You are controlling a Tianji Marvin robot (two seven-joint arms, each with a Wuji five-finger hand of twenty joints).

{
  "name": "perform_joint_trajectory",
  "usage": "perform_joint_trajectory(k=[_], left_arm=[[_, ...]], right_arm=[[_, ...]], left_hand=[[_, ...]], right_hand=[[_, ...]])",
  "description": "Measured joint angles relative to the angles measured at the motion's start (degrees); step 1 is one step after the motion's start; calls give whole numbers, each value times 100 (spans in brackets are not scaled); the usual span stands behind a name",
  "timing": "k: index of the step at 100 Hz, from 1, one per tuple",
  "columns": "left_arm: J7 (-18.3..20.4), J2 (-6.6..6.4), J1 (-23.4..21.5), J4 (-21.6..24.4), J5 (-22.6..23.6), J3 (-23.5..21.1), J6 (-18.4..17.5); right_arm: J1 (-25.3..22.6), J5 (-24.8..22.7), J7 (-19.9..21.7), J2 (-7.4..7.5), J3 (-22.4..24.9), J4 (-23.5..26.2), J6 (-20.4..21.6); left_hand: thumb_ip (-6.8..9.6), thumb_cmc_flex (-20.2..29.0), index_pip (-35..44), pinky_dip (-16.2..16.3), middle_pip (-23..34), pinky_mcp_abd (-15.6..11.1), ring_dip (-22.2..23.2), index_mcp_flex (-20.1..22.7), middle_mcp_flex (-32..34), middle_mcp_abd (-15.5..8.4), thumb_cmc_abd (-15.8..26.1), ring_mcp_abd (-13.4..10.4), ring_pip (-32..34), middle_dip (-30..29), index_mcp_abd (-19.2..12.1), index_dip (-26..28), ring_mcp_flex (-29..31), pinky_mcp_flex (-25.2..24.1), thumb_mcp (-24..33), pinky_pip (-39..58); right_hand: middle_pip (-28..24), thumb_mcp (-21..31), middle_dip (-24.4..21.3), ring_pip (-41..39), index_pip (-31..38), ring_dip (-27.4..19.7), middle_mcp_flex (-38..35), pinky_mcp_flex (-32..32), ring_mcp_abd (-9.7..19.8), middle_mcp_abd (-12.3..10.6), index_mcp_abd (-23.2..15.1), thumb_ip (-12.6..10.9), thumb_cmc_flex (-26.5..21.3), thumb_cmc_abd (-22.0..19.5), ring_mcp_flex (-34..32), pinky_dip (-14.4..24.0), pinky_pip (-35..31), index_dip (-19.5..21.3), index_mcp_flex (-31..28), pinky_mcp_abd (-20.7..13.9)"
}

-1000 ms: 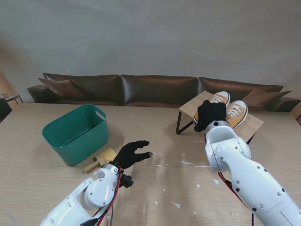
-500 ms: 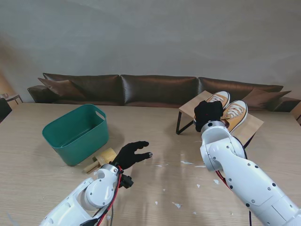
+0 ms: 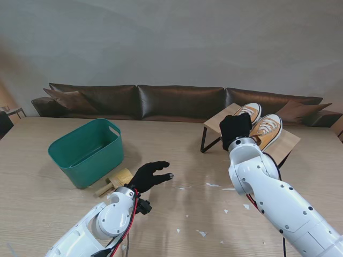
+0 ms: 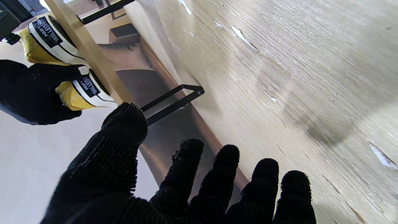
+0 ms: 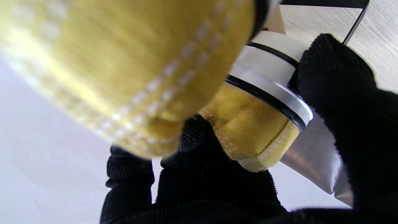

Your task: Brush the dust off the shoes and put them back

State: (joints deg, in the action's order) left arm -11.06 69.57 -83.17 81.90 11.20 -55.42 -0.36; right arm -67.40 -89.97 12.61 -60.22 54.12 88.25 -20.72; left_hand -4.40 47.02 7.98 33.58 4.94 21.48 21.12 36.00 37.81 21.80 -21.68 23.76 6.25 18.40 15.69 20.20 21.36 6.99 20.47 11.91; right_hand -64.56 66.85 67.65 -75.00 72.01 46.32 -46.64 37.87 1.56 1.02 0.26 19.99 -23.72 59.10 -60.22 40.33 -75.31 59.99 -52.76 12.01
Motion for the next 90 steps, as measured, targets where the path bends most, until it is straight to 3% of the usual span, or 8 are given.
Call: perform_joint_trajectory(k=[23, 66, 90], left_arm=[[-13, 1, -4, 2, -1, -1, 7], [-49, 1, -54, 17, 41, -51, -6], [-54, -11, -139, 113, 158, -136, -14]], right_arm=[[-164, -190, -136, 36, 264, 135, 445], [-551, -48, -655, 71, 685, 613, 967], [-910, 205, -1233, 83, 988, 943, 1380]], left_hand=[[0, 1, 0, 0, 0, 1, 0, 2, 0, 24, 47, 3, 0, 0, 1, 0, 0, 0, -47, 0], [0, 1, -1, 0, 0, 1, 0, 31, 0, 26, 47, 6, 0, 0, 52, 0, 0, 0, -59, 0], [0, 1, -1, 0, 0, 2, 0, 59, 0, 27, 47, 7, 0, 0, 53, 0, 0, -1, -60, 0]], right_hand=[[-1, 0, 172, -15, 0, 1, 0, 0, 73, -76, -6, 0, 78, -126, 0, -5, -2, 32, 106, -64], [-1, 0, 182, -15, 0, 1, 31, 0, 211, -142, -28, 0, 179, -141, -65, -6, -43, 32, 155, -182], [-1, 0, 182, -15, 0, 1, 31, 0, 250, -147, -30, 0, 214, -193, -176, -6, -66, 32, 157, -190]])
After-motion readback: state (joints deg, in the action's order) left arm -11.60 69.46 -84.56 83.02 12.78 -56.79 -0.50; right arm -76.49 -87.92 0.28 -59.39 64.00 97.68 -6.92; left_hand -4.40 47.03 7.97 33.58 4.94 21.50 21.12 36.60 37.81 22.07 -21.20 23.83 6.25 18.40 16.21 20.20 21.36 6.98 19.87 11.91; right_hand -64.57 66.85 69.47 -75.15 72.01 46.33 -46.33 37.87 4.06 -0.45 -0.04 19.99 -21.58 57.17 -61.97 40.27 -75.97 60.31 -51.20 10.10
